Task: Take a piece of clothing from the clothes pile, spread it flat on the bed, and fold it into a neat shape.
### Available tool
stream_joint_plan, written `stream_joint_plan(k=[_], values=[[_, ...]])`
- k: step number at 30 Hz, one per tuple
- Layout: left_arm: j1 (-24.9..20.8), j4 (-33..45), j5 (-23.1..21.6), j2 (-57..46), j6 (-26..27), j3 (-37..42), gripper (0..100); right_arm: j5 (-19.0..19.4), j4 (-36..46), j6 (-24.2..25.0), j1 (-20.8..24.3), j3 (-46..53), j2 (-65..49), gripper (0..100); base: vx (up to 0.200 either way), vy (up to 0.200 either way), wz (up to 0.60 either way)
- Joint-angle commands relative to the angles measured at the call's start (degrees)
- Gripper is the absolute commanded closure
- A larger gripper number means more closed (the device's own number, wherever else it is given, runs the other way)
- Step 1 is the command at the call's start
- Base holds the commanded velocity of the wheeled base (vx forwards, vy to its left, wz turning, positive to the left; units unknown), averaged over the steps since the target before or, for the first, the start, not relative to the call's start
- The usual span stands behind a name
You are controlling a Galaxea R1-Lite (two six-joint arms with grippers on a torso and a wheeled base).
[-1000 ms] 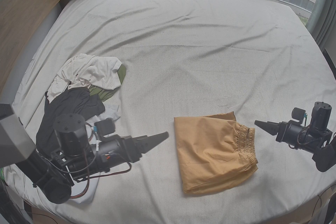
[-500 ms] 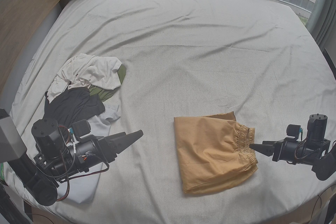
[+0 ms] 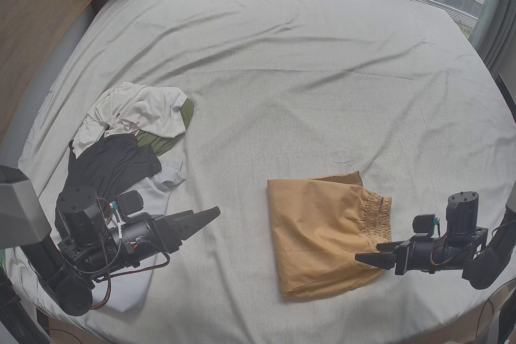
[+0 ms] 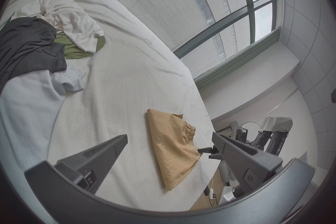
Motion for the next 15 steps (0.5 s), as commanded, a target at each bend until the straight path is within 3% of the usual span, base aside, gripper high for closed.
stream_joint_plan(k=[1, 15], values=[[-0.1, 0.0, 0.0, 0.7, -0.1, 0.0, 0, -0.7, 0.0, -0.4, 0.0, 1.7, 3.1, 0, 0.0, 0.0, 0.0], [-0.3, 0.0, 0.0, 1.3, -0.1, 0.0, 0, -0.8, -1.7, -0.5, -2.2, 2.0, -2.0, 0, 0.0, 0.0, 0.0]])
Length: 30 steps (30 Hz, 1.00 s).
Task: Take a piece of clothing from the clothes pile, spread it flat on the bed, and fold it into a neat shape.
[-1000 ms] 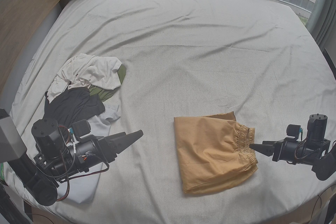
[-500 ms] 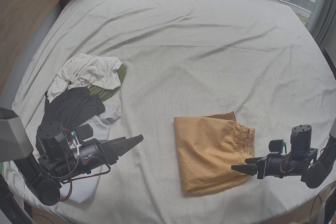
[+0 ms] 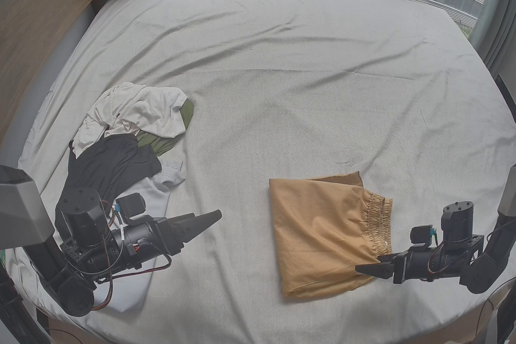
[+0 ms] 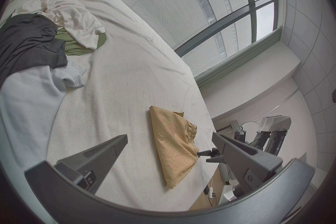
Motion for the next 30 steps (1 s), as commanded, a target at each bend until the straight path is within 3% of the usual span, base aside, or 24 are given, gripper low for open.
stream_joint_plan(k=[1, 6, 10, 15, 20, 30], values=[[-0.1, 0.0, 0.0, 0.5, 0.0, -0.1, 0, 0.0, -0.7, -0.2, -2.2, -0.4, -5.7, 0, 0.0, 0.0, 0.0], [-0.2, 0.0, 0.0, 0.8, 0.0, -0.1, 0, 0.0, 0.6, -0.2, -7.2, -2.0, -8.1, 0, 0.0, 0.0, 0.0], [-0.2, 0.0, 0.0, 1.0, 0.0, -0.1, 0, -0.1, 1.4, -0.3, -8.7, -2.9, -6.7, 0, 0.0, 0.0, 0.0], [-0.3, -0.1, 0.0, 1.5, 0.1, -0.1, 0, -0.1, 2.9, -3.9, -11.7, -2.7, -3.1, 0, 0.0, 0.0, 0.0], [-0.4, -0.1, 0.1, 1.6, 0.2, -0.1, 0, -0.1, 6.5, -4.0, -11.6, -2.8, 0.2, 0, 0.0, 0.0, 0.0], [-0.5, -0.1, 0.1, 1.4, 0.2, -0.1, 0, 0.2, 4.0, -3.9, -11.0, -4.0, 7.8, 0, 0.0, 0.0, 0.0]])
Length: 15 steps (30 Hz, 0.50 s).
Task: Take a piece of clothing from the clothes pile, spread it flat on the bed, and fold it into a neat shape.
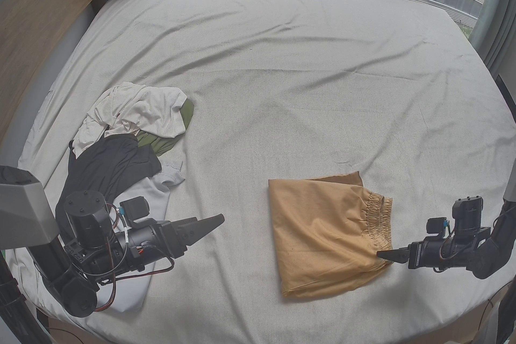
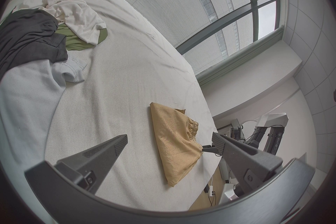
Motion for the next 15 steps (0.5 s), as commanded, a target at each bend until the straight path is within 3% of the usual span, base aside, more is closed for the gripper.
stream_joint_plan(k=[1, 8, 15], values=[[-0.1, 0.0, 0.0, 0.0, -0.1, -0.1, 0, 0.4, -1.4, 0.2, 0.5, -0.7, 4.8, 0, 0.0, 0.0, 0.0], [-0.3, 0.0, 0.0, 0.0, 0.0, -0.1, 0, 1.1, -6.8, 1.6, 3.2, -0.9, 9.1, 0, 0.0, 0.0, 0.0], [-0.4, 0.0, 0.0, -0.4, 0.0, -0.1, 0, 1.5, -16.3, 9.6, 7.3, -0.6, 11.4, 0, 0.0, 0.0, 0.0]])
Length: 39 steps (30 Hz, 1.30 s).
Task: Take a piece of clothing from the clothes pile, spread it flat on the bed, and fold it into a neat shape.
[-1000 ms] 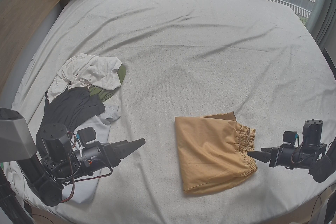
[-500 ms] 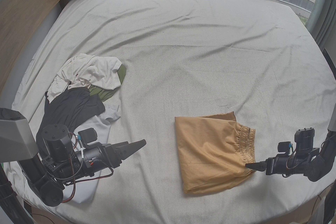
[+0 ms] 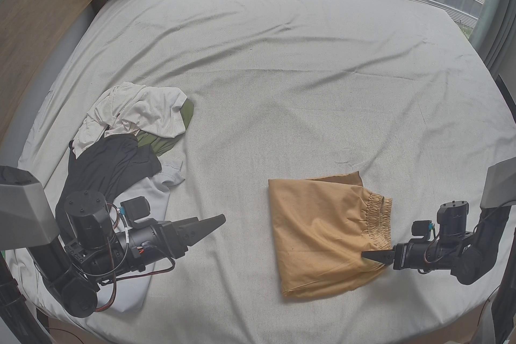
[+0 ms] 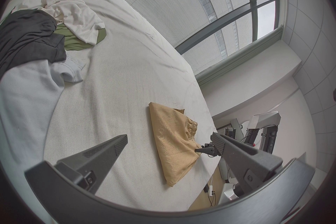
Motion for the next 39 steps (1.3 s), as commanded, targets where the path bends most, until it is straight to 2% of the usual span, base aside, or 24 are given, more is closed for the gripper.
stream_joint_plan(k=[1, 4, 19, 20, 32, 39], values=[[0.0, 0.0, 0.0, -0.3, 0.0, 0.0, 0, 0.1, -4.3, 3.7, 2.8, 0.3, 3.0, 0, 0.0, 0.0, 0.0], [0.0, 0.0, 0.0, -0.3, 0.0, 0.0, 0, 0.1, -7.7, 5.9, 4.2, 0.8, 4.3, 0, 0.0, 0.0, 0.0], [-0.2, 0.0, 0.0, -0.3, 0.0, 0.1, 0, 0.0, -9.1, 6.6, 4.7, 0.1, 5.4, 0, 0.0, 0.0, 0.0], [-0.2, 0.0, 0.0, -0.3, 0.0, 0.1, 0, 0.0, -9.1, 6.6, 4.7, 0.1, 5.4, 100, 0.0, 0.0, 0.0], [-0.2, 0.0, 0.0, -0.6, 0.0, 0.1, 0, 0.1, -9.2, 6.6, 5.0, 0.4, 4.2, 100, 0.0, 0.0, 0.0], [-0.7, 0.0, 0.1, -1.1, 0.1, 0.1, 0, 0.1, -14.5, 7.1, 6.8, 2.3, 2.5, 100, 0.0, 0.0, 0.0]])
